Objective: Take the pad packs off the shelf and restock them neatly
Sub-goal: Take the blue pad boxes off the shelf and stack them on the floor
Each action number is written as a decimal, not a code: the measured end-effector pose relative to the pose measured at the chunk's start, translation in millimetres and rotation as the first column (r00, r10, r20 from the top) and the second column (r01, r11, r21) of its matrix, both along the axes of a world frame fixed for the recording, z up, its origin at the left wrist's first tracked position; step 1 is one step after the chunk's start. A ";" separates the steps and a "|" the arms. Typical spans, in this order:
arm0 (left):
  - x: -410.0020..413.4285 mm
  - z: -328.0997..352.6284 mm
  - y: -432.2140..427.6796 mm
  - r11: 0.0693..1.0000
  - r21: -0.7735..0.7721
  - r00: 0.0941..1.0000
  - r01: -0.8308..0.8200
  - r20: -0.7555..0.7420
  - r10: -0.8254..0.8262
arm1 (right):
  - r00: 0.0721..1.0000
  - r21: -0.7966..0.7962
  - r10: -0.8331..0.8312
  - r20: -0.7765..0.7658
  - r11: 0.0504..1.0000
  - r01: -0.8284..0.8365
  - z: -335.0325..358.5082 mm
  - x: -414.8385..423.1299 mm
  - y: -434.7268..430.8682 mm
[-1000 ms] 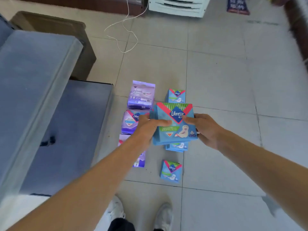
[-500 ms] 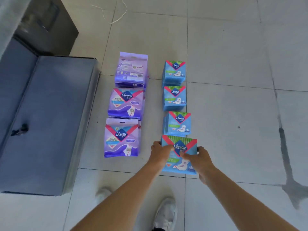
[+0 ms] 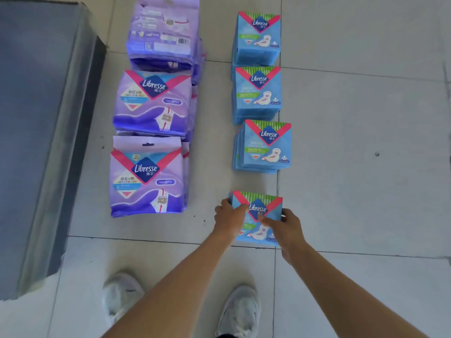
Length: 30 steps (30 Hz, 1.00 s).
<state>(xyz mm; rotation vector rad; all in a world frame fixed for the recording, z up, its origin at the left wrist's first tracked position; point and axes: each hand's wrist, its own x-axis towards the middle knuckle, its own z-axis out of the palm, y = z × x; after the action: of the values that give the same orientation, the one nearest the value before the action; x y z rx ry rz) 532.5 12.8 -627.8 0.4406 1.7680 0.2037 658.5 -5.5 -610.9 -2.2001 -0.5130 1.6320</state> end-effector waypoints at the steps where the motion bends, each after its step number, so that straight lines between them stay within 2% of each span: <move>1: -2.2 -2.0 -0.8 1.000 0.001 1.000 0.017 -0.009 -0.017 | 1.000 0.001 0.003 -0.003 1.000 -0.003 -1.7 -1.3 0.6; 7: -10.8 6.2 -0.5 0.983 0.012 0.982 0.185 -0.039 -0.184 | 0.995 -0.066 0.082 0.047 0.995 -0.079 -1.1 -1.0 10.0; 12: -23.4 43.8 7.5 0.905 0.101 0.896 0.412 -0.226 -0.383 | 0.952 -0.098 0.238 0.195 0.970 -0.222 39.5 -8.8 21.5; 15: -36.9 88.5 18.6 0.860 0.137 0.845 0.491 -0.316 -0.432 | 0.798 -0.037 0.482 0.362 0.862 -0.505 92.0 -14.8 28.1; 18: -52.8 148.8 28.5 0.748 0.192 0.742 0.635 -0.419 -0.523 | 0.574 -0.024 0.670 0.470 0.660 -0.751 156.8 -23.9 38.1; 22: -80.8 238.5 43.6 0.558 0.214 0.563 0.802 -0.585 -0.584 | 0.335 -0.019 0.756 0.563 0.417 -0.909 247.0 -51.2 68.1; 25: -111.5 314.8 61.3 0.474 0.190 0.467 0.860 -0.670 -0.578 | 0.264 0.014 0.733 0.627 0.328 -0.944 326.1 -83.2 95.8; 27: -133.8 362.4 74.3 0.418 0.159 0.394 0.894 -0.725 -0.566 | 0.244 0.032 0.707 0.664 0.298 -0.954 377.3 -106.5 111.2; 30: -166.9 426.9 91.4 0.359 0.148 0.332 0.921 -0.781 -0.529 | 0.202 0.030 0.668 0.717 0.260 -0.965 445.4 -139.9 125.5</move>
<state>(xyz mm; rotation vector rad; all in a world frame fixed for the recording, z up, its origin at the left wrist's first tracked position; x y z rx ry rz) 365.6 104.2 -201.0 2.0246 1.8466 -0.1535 518.6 120.1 -165.5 -1.9505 -2.4731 0.7905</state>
